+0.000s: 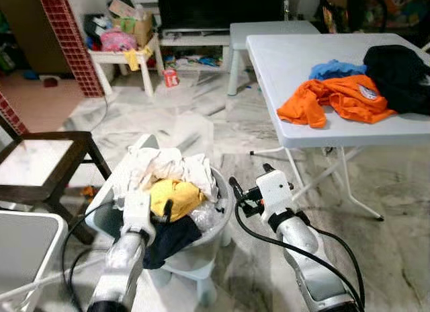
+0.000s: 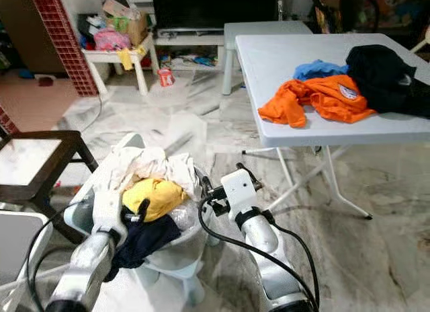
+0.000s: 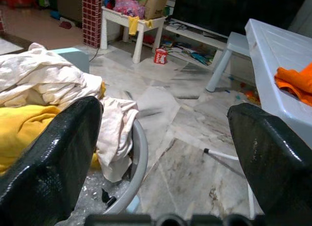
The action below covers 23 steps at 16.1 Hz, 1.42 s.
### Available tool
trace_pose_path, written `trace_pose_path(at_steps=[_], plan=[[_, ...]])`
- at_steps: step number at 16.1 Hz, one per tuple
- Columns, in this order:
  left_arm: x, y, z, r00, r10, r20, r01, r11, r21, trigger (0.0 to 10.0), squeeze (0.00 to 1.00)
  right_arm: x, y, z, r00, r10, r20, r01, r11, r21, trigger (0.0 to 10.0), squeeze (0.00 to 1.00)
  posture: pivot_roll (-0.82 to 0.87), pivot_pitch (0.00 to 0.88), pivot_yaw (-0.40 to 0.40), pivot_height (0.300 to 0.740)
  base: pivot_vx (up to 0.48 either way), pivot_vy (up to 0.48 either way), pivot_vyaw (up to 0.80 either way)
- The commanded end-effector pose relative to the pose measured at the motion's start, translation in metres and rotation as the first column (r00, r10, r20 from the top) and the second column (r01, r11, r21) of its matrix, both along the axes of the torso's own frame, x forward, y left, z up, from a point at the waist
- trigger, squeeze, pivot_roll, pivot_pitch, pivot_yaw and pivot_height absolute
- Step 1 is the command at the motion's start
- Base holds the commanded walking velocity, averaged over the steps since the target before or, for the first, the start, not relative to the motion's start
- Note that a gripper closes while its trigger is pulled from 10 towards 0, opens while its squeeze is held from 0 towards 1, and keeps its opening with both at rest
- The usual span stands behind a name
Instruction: Hang hanger
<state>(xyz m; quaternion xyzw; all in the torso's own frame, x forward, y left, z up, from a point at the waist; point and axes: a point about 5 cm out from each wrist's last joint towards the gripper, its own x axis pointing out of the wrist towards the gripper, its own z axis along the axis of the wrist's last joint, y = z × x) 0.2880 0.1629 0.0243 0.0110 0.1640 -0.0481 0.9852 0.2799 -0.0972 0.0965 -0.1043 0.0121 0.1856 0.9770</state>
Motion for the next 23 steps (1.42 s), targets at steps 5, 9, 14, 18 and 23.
trace_pose_path(at_steps=[5,9,14,18,23], plan=[[0.009,0.017,-0.02,0.983,-0.024,-0.18,0.033,0.998,0.047,0.9,0.0,-0.016,0.006,0.003,0.991,0.123,-0.056,-0.122,0.992,0.005,10.0,0.0,-0.15,0.07,0.031,0.74,0.0,0.0,0.0],[0.002,0.017,-0.031,0.971,-0.042,-0.234,0.05,0.998,0.027,0.0,0.0,-0.033,0.009,-0.01,0.952,0.256,-0.166,-0.266,0.963,-0.044,10.0,0.0,-0.17,0.066,0.035,0.74,0.0,0.0,0.0],[0.002,0.019,-0.032,0.974,-0.03,-0.226,0.041,0.998,0.043,0.0,0.0,-0.036,0.012,-0.008,0.943,0.278,-0.181,-0.294,0.953,-0.066,10.0,0.0,-0.16,0.065,0.022,0.74,0.0,0.0,0.0],[0.006,0.027,-0.026,0.981,-0.002,-0.194,0.018,0.996,0.083,0.0,0.0,-0.035,0.013,-0.009,0.943,0.28,-0.179,-0.299,0.95,-0.086,10.0,0.0,-0.15,0.062,0.022,0.74,0.0,0.0,0.0],[0.023,0.035,-0.003,0.998,0.053,-0.039,-0.048,0.994,0.1,0.0,0.0,-0.033,0.013,-0.011,0.951,0.262,-0.167,-0.281,0.954,-0.101,10.0,0.0,-0.14,0.054,0.032,0.74,0.0,0.0,0.0]])
